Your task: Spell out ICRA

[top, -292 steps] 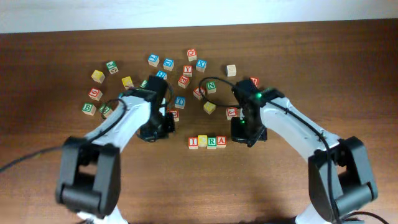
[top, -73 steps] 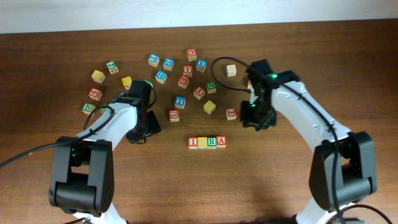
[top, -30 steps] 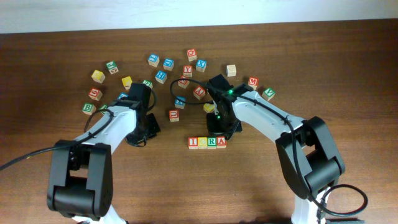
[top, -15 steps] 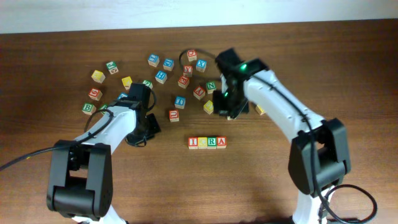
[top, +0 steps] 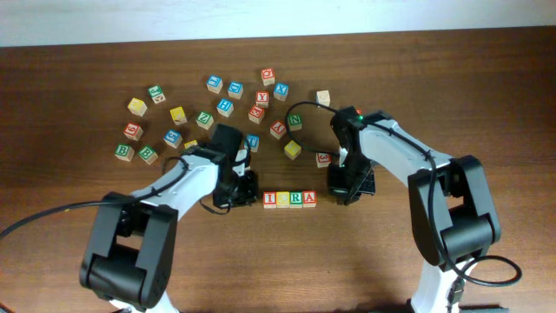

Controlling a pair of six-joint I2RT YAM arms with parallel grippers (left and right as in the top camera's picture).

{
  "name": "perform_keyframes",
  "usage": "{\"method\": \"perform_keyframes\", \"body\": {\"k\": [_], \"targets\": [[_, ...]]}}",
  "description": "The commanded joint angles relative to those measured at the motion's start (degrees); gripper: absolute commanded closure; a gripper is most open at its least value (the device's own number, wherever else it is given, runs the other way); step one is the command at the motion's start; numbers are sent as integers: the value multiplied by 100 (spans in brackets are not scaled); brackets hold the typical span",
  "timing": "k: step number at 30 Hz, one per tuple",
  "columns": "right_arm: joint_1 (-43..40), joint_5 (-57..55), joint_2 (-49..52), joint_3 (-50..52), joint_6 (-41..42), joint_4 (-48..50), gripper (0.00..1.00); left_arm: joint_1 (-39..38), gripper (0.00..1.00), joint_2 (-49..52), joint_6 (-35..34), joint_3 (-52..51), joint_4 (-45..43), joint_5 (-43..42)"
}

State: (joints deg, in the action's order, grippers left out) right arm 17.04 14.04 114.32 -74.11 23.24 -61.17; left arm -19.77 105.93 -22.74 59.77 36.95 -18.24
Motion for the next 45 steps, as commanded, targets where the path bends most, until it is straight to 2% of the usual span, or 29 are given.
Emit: {"method": "perform_keyframes", "body": {"k": [1, 10, 18, 24, 26, 32, 39, 45], "targets": [[81, 343, -46, 184, -52, 299, 96, -114, 100, 216, -166, -155, -44, 39], [778, 697, -46, 282, 37, 1132, 96, -157, 100, 216, -162, -155, -7, -260], [776, 702, -46, 282, 39, 1126, 96, -155, 100, 216, -162, -155, 105, -254], [776, 699, -46, 282, 39, 1102, 96, -151, 100, 216, -160, -155, 76, 179], [776, 695, -46, 282, 39, 1069, 96, -98, 100, 214, -162, -149, 92, 415], [776, 678, -46, 282, 109, 1058, 95, 201, 100, 210, -160, -144, 417, 387], [776, 697, -46, 282, 125, 1062, 95, 179, 100, 210, -162, -144, 420, -262], [776, 699, -46, 282, 125, 1062, 95, 39, 100, 210, -157, -144, 382, -326]]}}
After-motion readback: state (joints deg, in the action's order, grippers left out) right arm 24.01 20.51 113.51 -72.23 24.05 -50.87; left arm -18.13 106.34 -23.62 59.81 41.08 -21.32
